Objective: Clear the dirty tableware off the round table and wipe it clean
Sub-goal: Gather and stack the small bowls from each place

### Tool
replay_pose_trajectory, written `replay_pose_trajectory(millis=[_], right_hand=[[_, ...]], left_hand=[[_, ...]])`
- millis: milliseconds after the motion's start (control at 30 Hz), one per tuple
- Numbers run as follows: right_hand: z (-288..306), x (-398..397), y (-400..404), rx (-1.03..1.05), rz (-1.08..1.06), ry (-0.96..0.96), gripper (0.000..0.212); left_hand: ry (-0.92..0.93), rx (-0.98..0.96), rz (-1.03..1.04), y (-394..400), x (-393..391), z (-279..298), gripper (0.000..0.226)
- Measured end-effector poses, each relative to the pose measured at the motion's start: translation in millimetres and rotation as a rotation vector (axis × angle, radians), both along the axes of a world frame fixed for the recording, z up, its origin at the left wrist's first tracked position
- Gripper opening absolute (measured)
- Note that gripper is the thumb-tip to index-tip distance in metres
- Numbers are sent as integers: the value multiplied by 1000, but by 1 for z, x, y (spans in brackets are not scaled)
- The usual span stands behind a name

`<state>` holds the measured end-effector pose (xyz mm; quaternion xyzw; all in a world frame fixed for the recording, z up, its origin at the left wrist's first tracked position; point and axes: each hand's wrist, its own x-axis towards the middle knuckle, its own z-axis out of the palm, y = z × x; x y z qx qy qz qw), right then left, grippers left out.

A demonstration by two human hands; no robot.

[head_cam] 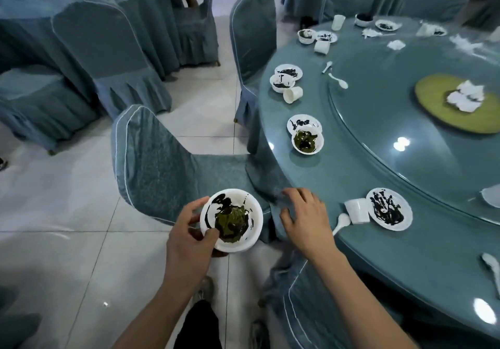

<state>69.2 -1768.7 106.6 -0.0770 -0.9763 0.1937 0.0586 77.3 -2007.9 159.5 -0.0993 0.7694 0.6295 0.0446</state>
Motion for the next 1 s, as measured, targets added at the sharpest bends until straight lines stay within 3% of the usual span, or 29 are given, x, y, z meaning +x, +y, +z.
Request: replay_pose_trajectory(millis=[300,533,867,1000], right_hand=[[-7,-86,-11,-63,-290,-38,36],[-21,-95,0,-104,-428,-99,35],[-59,-163,94,-168,-554,-193,35],[-75,-201,131,-281,-656,-251,33]], left_hand=[[-52,-4,-290,-3,-142,-18,62],[-178,34,-386,26,-201,-37,64],[-291,54,-382,109,-279,-82,55],[-308,68,-380,144,-307,-104,57]])
